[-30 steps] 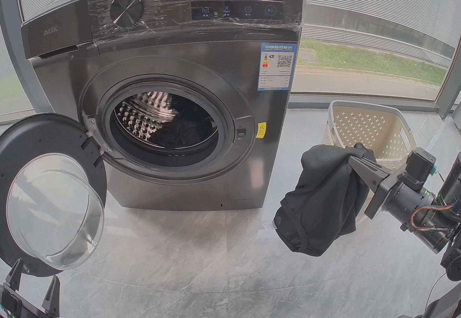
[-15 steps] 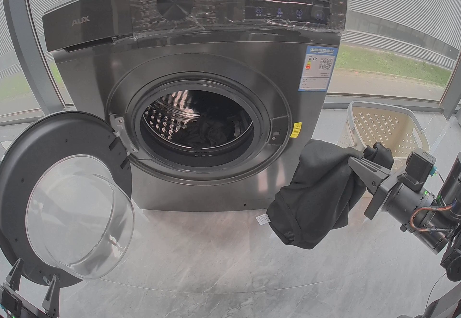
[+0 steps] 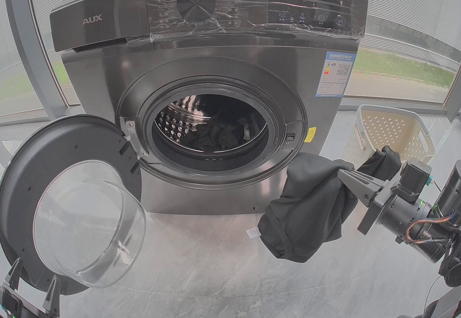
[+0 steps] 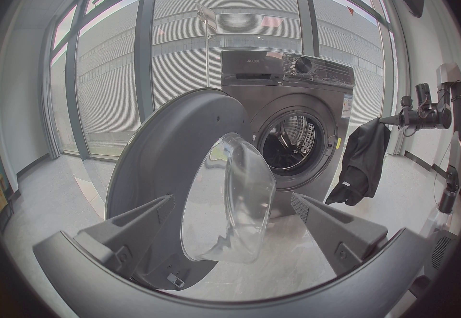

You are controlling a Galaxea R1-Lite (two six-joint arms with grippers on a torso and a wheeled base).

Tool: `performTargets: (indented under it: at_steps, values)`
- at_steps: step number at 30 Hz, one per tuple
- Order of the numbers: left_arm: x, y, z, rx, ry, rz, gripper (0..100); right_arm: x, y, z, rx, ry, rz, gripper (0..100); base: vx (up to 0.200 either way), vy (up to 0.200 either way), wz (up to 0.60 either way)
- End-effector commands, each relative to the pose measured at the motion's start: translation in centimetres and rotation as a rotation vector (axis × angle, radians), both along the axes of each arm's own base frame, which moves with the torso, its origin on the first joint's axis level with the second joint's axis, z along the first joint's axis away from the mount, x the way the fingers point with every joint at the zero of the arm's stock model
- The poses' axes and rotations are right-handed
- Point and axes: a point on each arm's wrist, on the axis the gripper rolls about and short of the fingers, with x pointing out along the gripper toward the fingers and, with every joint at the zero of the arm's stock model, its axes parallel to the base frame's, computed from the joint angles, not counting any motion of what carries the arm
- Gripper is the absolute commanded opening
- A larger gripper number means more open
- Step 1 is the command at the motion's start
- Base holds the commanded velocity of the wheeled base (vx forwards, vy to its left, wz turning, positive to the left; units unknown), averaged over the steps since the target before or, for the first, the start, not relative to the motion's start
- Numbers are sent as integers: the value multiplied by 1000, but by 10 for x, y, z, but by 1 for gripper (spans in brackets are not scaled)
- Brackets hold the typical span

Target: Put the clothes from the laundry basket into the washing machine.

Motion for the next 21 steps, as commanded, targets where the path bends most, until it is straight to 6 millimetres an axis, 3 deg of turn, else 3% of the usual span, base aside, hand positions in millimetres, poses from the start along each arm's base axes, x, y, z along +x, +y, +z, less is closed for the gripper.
performTargets:
  at_steps: [1,10,14,15,18,21]
  values:
    - [0,0,-5,12,2,1,100,-3,8,2,3,-1,48,0,0,0,0]
    - [0,0,-5,23,-1,-8,100,0,30,-9,-25,38,120,0,0,0,0]
    - [0,-1,-4,48,-12,-44,100,3,43,-2,29,39,152,0,0,0,0]
    - [-1,-2,0,43,-32,-59,100,2,47,0,42,37,166,0,0,0,0]
    - [-12,-4,38,30,-177,-139,100,1,57,3,65,44,198,0,0,0,0]
    - [-4,-7,46,61,-93,-272,100,6,69,1,67,53,217,0,0,0,0]
